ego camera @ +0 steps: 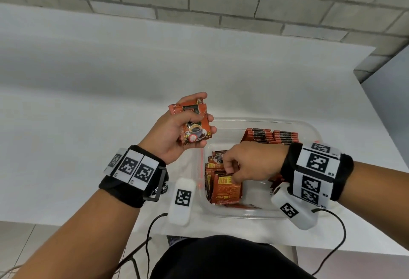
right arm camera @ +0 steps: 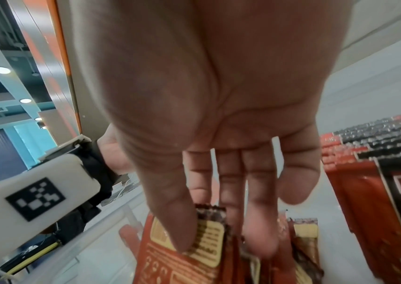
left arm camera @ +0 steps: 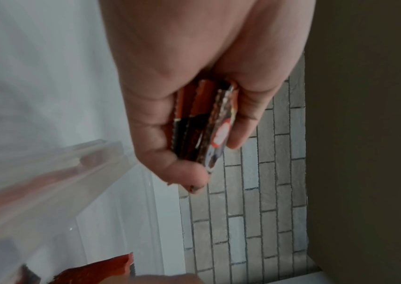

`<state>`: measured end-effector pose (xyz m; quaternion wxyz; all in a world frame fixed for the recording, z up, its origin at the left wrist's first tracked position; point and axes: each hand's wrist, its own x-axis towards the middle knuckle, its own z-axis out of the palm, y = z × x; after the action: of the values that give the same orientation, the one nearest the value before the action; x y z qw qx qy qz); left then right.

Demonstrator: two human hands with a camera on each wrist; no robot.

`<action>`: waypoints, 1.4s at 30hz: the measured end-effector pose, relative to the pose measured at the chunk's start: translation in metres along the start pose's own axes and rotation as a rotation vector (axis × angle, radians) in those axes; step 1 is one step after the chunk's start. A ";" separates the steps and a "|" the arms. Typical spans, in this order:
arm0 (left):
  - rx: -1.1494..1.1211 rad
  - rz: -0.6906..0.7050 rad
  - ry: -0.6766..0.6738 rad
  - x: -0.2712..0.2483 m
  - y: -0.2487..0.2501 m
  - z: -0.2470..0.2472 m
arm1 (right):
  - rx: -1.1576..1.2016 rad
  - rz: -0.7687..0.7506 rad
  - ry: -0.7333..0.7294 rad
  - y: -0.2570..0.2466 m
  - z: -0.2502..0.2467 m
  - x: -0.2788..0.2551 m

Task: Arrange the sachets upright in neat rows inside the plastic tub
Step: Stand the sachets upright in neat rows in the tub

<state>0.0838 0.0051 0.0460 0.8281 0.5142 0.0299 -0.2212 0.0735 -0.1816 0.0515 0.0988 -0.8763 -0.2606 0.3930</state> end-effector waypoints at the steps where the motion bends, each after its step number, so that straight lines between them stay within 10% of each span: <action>1: 0.005 0.005 0.004 0.000 0.001 -0.001 | 0.011 -0.007 -0.009 0.000 -0.003 -0.003; 26: -0.011 -0.040 -0.013 0.012 -0.001 -0.006 | 0.468 0.019 0.078 0.016 -0.025 -0.021; 42: 0.025 -0.056 0.001 0.015 -0.006 -0.005 | 0.324 0.040 0.051 0.015 -0.012 -0.013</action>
<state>0.0963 0.0025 0.0346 0.8153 0.5234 0.0417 -0.2443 0.0813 -0.2006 0.0620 0.2374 -0.8636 -0.1738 0.4094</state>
